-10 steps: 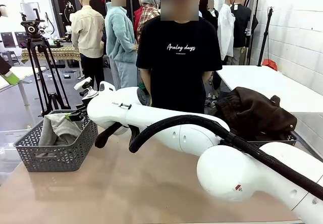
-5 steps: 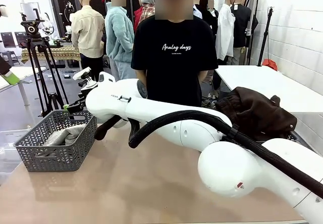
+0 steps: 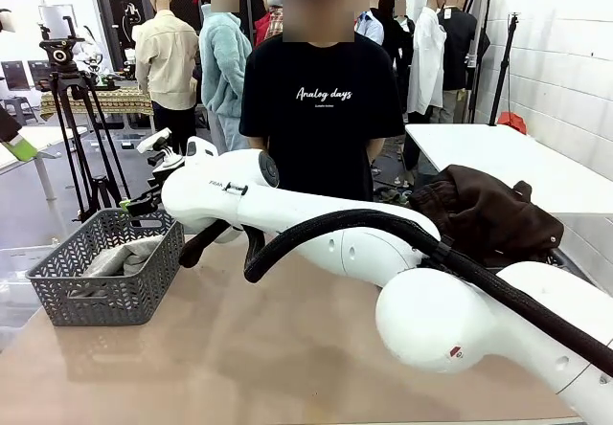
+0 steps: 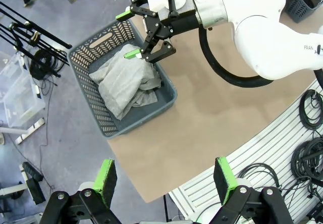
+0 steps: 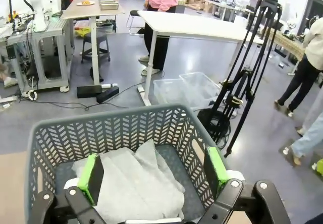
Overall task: Sort the tops and bottoms.
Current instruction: Sort the clothes according to human instructions.
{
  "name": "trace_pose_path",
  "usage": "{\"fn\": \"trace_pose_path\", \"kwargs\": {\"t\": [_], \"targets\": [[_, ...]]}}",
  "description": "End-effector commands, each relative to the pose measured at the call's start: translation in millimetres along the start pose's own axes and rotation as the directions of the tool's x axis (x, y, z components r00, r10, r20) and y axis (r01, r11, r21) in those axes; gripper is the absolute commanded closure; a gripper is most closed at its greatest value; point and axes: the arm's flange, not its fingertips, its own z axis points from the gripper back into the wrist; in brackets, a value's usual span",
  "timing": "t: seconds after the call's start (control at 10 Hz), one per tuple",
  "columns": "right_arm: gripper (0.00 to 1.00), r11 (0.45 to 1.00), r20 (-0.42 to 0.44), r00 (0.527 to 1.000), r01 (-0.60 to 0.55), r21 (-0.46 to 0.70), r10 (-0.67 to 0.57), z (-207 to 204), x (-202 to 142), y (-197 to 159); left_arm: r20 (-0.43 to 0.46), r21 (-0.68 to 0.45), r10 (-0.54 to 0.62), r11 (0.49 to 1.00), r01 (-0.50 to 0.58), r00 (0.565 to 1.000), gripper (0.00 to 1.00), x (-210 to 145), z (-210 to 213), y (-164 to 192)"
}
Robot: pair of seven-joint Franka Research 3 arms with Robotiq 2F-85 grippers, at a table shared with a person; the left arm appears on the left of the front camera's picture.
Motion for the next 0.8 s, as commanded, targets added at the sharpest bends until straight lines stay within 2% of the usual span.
{"fn": "trace_pose_path", "kwargs": {"t": [0.0, 0.7], "targets": [[0.0, 1.0, 0.009, 1.0, 0.006, 0.002, -0.006, -0.5, -2.8, -0.9, -0.001, 0.0, 0.0, 1.0, 0.0, 1.0, 0.0, -1.3, 0.0, -0.1], [0.0, 1.0, 0.009, 1.0, 0.006, 0.002, -0.006, -0.5, -2.8, -0.9, -0.001, 0.0, 0.0, 1.0, 0.0, 1.0, 0.0, -1.3, 0.0, -0.1]]}}
